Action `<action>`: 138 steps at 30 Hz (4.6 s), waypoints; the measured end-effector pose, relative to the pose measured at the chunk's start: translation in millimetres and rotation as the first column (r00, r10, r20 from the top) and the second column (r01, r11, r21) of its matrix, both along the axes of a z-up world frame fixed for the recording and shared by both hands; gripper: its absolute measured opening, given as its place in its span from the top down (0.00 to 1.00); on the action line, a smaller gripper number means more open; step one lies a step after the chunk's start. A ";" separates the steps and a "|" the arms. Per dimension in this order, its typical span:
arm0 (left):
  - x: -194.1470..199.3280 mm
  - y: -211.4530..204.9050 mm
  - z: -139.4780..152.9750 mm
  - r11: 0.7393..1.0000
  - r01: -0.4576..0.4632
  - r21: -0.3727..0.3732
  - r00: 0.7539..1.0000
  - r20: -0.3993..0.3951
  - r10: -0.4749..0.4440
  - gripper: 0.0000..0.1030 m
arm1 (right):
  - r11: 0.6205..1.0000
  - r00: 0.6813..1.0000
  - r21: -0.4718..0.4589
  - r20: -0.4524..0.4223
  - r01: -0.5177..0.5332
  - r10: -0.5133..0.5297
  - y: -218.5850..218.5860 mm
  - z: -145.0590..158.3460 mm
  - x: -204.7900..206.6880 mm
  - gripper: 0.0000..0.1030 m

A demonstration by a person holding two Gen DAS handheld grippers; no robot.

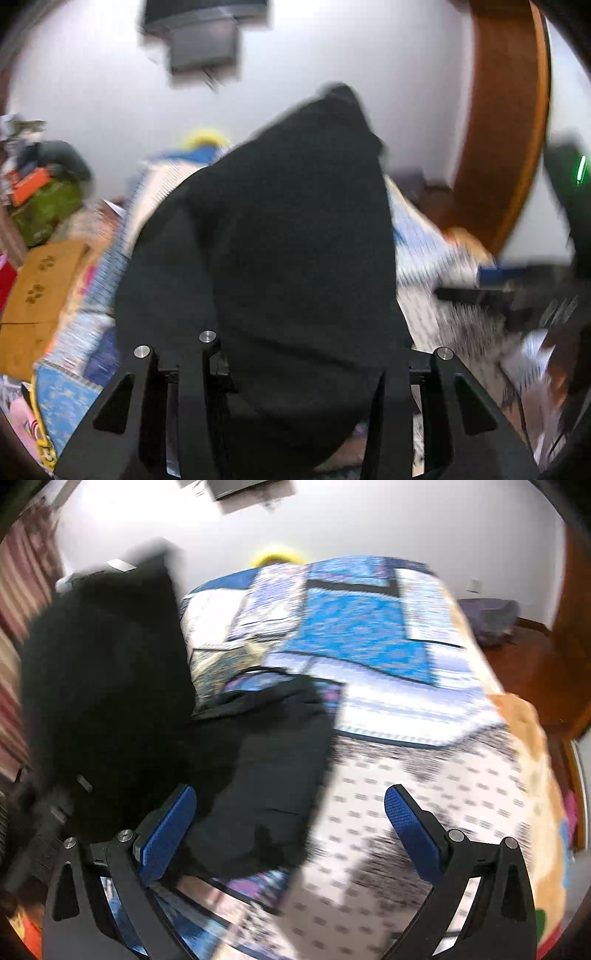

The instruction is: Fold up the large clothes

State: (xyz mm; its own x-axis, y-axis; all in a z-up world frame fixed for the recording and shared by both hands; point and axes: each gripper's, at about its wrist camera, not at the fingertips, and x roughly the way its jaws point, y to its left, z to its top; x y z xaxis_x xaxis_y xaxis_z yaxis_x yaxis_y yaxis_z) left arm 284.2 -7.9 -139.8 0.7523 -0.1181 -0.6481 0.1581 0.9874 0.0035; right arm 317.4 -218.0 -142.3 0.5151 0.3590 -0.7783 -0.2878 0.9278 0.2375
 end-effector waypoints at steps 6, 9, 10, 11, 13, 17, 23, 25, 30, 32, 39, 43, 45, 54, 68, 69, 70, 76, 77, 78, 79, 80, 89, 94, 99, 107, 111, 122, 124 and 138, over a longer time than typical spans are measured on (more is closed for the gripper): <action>-15.1 -34.1 -30.4 0.977 0.086 0.197 0.994 -0.090 -0.070 0.54 | 0.999 0.999 0.027 -0.021 0.042 -0.041 -26.5 1.8 -16.6 0.02; -24.8 -32.0 -19.6 0.982 0.135 0.130 0.985 -0.121 -0.119 0.25 | 0.999 1.000 0.038 -0.010 0.022 -0.022 -23.0 8.3 -21.6 0.02; -29.5 -29.2 -13.6 0.985 0.150 0.084 0.982 -0.130 -0.138 0.18 | 0.999 1.000 0.041 -0.005 0.015 -0.015 -23.4 10.2 -24.6 0.02; -35.7 -25.7 -6.5 0.986 0.164 0.037 0.978 -0.136 -0.157 0.11 | 0.999 1.000 0.048 0.003 0.005 -0.005 -19.7 14.4 -25.7 0.02; -49.8 -17.9 -2.1 0.987 0.162 0.003 0.978 -0.129 -0.161 0.10 | 0.998 1.000 0.065 0.014 -0.011 0.010 -18.6 18.5 -30.0 0.02; -62.9 11.3 19.3 0.996 0.085 -0.009 0.992 -0.095 -0.085 0.10 | 0.994 0.998 0.088 0.042 -0.059 0.056 0.2 28.4 -29.7 0.02; -47.3 79.6 33.1 0.994 -0.105 -0.044 0.992 -0.075 0.101 0.08 | 0.985 0.986 0.081 0.085 -0.151 0.144 44.4 40.0 -25.4 0.02; -40.6 97.9 28.5 0.986 -0.146 -0.080 0.985 -0.103 0.137 0.08 | 0.982 0.982 0.066 0.079 -0.179 0.174 60.7 36.8 -20.4 0.02; -29.2 105.9 1.3 0.982 -0.171 -0.085 0.974 -0.167 0.155 0.08 | 0.982 0.980 -0.005 0.051 -0.190 0.190 78.5 8.1 -10.1 0.02; -24.1 104.3 -15.6 0.981 -0.174 -0.081 0.966 -0.208 0.155 0.08 | 0.986 0.986 -0.039 0.037 -0.163 0.164 70.3 -5.9 -6.5 0.02; -23.7 113.2 -51.5 0.946 -0.206 -0.252 0.956 -0.256 0.141 0.01 | 0.998 0.983 0.022 -0.176 -0.052 0.055 9.1 -71.5 10.1 0.01; -22.5 113.5 -48.4 0.945 -0.215 -0.245 0.953 -0.264 0.149 0.01 | 0.997 0.972 0.077 -0.232 -0.026 0.043 -6.0 -74.0 11.9 0.01; -22.2 112.3 -43.3 0.951 -0.217 -0.220 0.952 -0.262 0.156 0.01 | 0.997 0.975 0.067 -0.219 -0.031 0.045 -7.9 -66.2 8.7 0.01; -31.1 133.3 -22.1 0.939 -0.321 -0.123 0.938 -0.177 0.297 0.02 | 0.988 0.984 0.155 -0.178 0.001 0.026 -44.1 -32.4 -4.4 0.00; 11.9 163.6 -86.7 0.745 -0.328 -0.581 0.899 -0.434 0.057 0.00 | 0.952 0.906 0.305 -0.404 0.006 0.124 -29.5 -88.0 41.8 0.00; 16.0 163.8 -88.7 0.744 -0.327 -0.583 0.899 -0.435 0.054 0.00 | 0.951 0.901 0.308 -0.415 0.008 0.126 -27.0 -91.0 45.8 0.00; 20.3 164.1 -90.3 0.741 -0.332 -0.584 0.896 -0.440 0.055 0.00 | 0.950 0.895 0.312 -0.426 0.010 0.130 -24.0 -94.0 50.0 0.00; 40.9 167.2 -96.9 0.725 -0.350 -0.593 0.884 -0.464 0.047 0.00 | 0.949 0.886 0.316 -0.436 -0.012 0.156 -3.3 -100.8 61.7 0.07; 42.3 167.5 -97.9 0.723 -0.350 -0.596 0.884 -0.465 0.044 0.00 | 0.951 0.890 0.307 -0.428 -0.022 0.158 -2.7 -99.1 60.4 0.15; 44.1 168.2 -99.2 0.718 -0.353 -0.601 0.882 -0.469 0.041 0.00 | 0.954 0.894 0.296 -0.418 -0.036 0.163 -0.3 -97.1 59.0 0.21; 45.5 168.7 -100.2 0.709 -0.362 -0.605 0.878 -0.476 0.041 0.00 | 0.954 0.896 0.298 -0.410 -0.046 0.171 0.5 -95.5 57.8 0.34; 45.9 169.7 -100.3 0.705 -0.367 -0.607 0.877 -0.479 0.044 0.00 | 0.948 0.894 0.312 -0.407 -0.055 0.186 2.2 -94.6 56.8 0.44; 41.4 159.9 -62.4 0.772 -0.292 -0.565 0.914 -0.403 0.050 0.23 | 0.944 0.909 0.323 -0.370 -0.070 0.194 4.7 -73.8 48.4 0.76; 33.6 154.2 -16.2 0.812 -0.197 -0.549 0.953 -0.303 0.026 0.32 | 0.939 0.915 0.331 -0.345 -0.089 0.208 13.1 -53.7 46.9 0.79; 33.9 171.6 43.5 0.850 -0.083 -0.521 0.989 -0.150 0.004 0.36 | 0.935 0.937 0.332 -0.270 -0.127 0.223 34.9 -27.4 46.4 0.80; 60.7 230.5 99.3 0.861 -0.022 -0.508 1.000 0.007 0.030 0.37 | 0.908 0.963 0.379 -0.118 -0.180 0.240 92.6 17.9 74.3 0.80; 86.9 271.2 95.4 0.845 -0.037 -0.534 0.999 0.012 0.052 0.37 | 0.901 0.965 0.386 -0.084 -0.198 0.248 131.1 18.8 99.0 0.80; 162.4 375.0 -59.5 0.779 -0.292 -0.554 0.946 -0.289 0.149 0.37 | 0.946 0.938 0.263 -0.237 -0.188 0.252 233.8 -104.1 175.0 0.80; 166.8 385.8 -92.3 0.767 -0.367 -0.526 0.910 -0.373 0.180 0.35 | 0.959 0.929 0.228 -0.291 -0.167 0.231 245.4 -139.2 184.9 0.79; 114.2 373.3 -52.1 0.822 -0.411 -0.395 0.893 -0.355 0.276 0.31 | 0.981 0.949 0.122 -0.259 -0.153 0.180 214.0 -108.5 148.6 0.51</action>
